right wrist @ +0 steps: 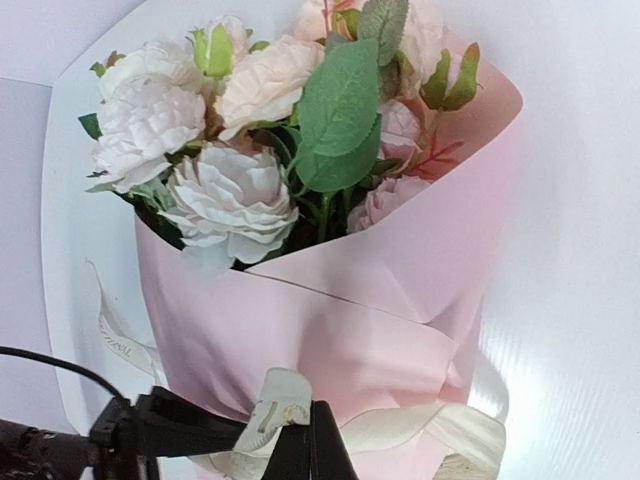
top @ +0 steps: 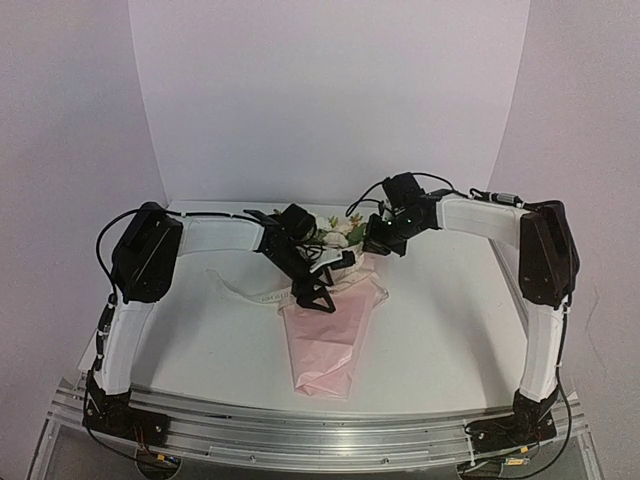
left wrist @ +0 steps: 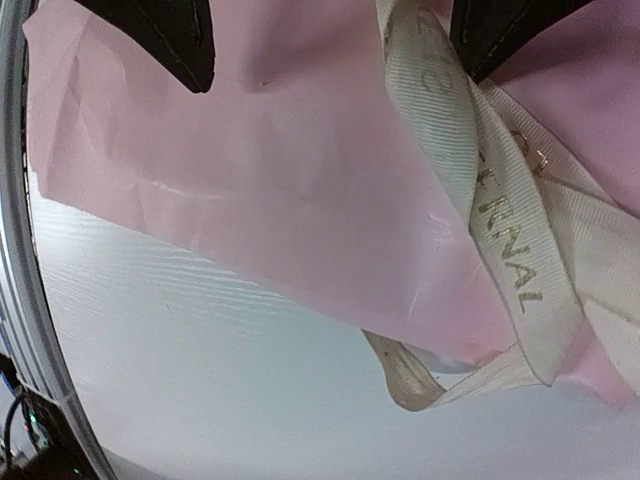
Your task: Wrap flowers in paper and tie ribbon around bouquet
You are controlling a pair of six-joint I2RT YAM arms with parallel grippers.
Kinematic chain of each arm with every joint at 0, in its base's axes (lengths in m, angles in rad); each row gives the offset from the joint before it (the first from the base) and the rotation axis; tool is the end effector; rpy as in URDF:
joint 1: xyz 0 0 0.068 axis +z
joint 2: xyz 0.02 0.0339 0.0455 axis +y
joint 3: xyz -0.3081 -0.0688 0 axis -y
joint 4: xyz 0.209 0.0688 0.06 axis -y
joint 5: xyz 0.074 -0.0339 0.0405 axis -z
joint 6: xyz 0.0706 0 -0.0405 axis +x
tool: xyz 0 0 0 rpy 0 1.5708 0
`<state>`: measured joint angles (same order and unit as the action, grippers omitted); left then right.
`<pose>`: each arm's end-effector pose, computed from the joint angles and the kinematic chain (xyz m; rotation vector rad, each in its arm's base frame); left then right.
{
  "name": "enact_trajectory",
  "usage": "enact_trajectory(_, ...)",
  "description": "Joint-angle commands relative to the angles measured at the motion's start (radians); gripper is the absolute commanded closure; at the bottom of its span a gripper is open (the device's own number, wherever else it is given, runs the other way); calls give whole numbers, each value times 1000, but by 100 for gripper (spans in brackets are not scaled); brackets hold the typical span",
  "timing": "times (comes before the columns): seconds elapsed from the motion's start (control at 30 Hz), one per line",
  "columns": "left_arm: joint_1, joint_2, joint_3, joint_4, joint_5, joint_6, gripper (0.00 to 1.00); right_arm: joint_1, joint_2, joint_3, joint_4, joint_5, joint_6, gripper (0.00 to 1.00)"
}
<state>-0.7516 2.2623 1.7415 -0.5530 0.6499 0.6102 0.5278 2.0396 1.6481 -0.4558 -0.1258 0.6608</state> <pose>0.3286 -0.3656 0.1844 1.7768 1.8464 -0.9037 0.4021 0.2447 0.2561 0.1079 2.5272 0.6677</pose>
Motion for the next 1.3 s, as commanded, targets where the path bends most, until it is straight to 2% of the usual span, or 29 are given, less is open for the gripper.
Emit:
enact_trajectory(0.0,4,-57,88,-197,-12,188,7,-5,-9,-20,2,41,-19,100)
enact_trajectory(0.03,5,-70,88,-220,-21,213,2,-5,0,-17,2,41,-22,100)
enact_trajectory(0.3,44,-197,-17,-284,-117,390,0,-10,39,-8,2,25,-18,100)
enact_trajectory(0.47,157,-213,27,-390,-60,457,0,-11,50,3,1,13,-16,100)
enact_trajectory(0.53,223,-223,-1,-393,-82,514,0,-11,51,6,1,10,-16,100)
enact_trajectory(0.6,268,-232,-70,-348,-151,567,0,-11,52,9,1,9,-16,100)
enact_trajectory(0.7,279,-226,-206,-243,-242,626,0,-11,57,16,0,6,-17,100)
enact_trajectory(0.87,259,-183,-307,-12,-280,568,4,-11,60,24,0,-2,-20,100)
enact_trajectory(0.97,254,-139,-318,44,-319,560,13,-10,58,25,0,-3,-27,100)
enact_trajectory(1.0,255,-132,-324,47,-328,565,20,-11,56,26,0,0,-30,100)
enact_trajectory(1.03,255,-128,-331,47,-333,569,31,-11,53,26,0,3,-33,100)
enact_trajectory(1.17,256,-147,-381,54,-344,561,90,-27,27,42,-1,21,-50,100)
enact_trajectory(1.2,258,-154,-391,57,-351,549,99,-38,17,43,-1,26,-52,100)
enact_trajectory(1.27,269,-170,-401,57,-358,518,100,-56,-6,44,-1,38,-59,100)
